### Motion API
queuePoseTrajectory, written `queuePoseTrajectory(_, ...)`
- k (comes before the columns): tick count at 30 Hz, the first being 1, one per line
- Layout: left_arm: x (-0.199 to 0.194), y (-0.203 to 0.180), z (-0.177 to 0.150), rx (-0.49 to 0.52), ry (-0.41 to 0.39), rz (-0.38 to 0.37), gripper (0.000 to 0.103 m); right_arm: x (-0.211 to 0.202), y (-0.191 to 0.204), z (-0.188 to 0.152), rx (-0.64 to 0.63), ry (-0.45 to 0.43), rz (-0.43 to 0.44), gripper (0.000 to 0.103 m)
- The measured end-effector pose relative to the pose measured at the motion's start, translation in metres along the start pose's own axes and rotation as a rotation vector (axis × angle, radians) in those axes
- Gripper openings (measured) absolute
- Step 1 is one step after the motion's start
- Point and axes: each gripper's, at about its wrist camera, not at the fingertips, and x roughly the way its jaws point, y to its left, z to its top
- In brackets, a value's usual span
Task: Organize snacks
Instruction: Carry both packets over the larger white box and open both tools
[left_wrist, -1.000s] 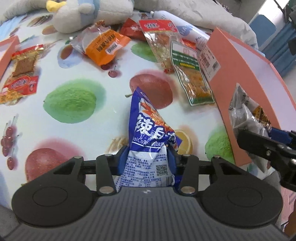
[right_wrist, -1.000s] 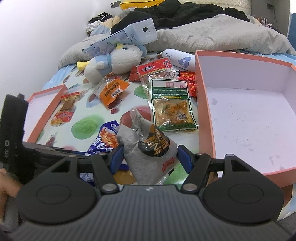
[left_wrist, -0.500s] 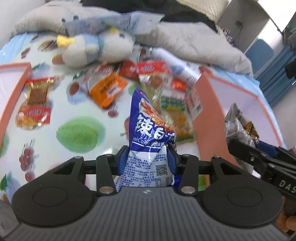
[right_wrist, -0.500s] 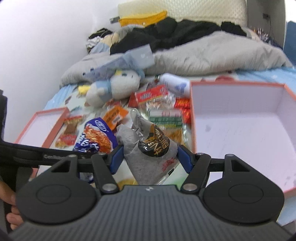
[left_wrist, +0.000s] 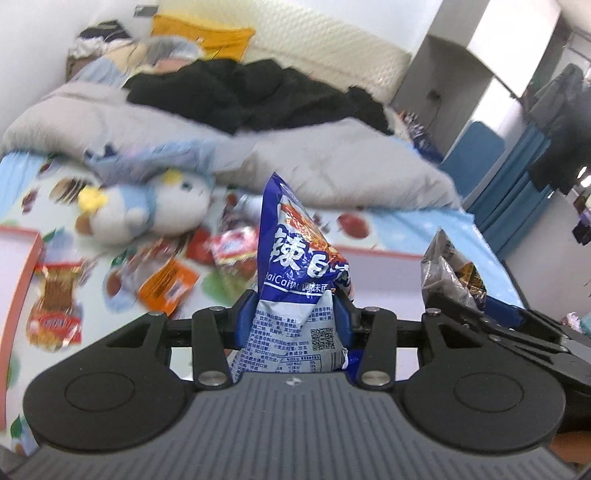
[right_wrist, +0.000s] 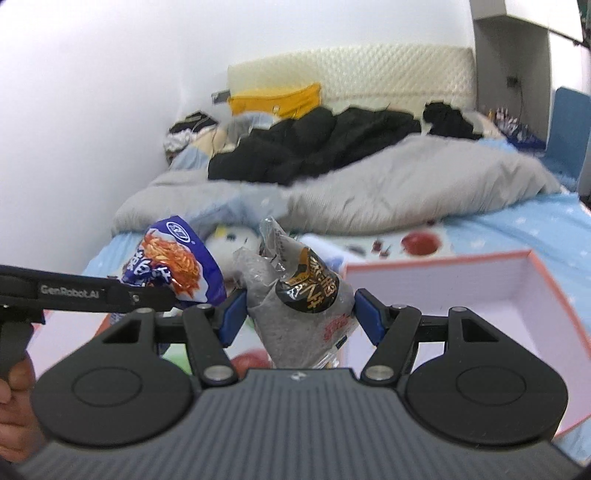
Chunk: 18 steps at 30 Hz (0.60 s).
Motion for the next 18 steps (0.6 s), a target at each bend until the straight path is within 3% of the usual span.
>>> queuePoseTrajectory(7,0.002,-0.046,0.021,0.056,-0.033,-0.056,0.05,-0.012,-0.029,0.012,0.02,-0.047,-0.05,0.067)
queuePoseTrajectory(18,0.066,-0.117,0.011,0.138,0.073,-0.12,0.05,-0.004,-0.097,-0.01,0.096,0.009,-0.157,0.067)
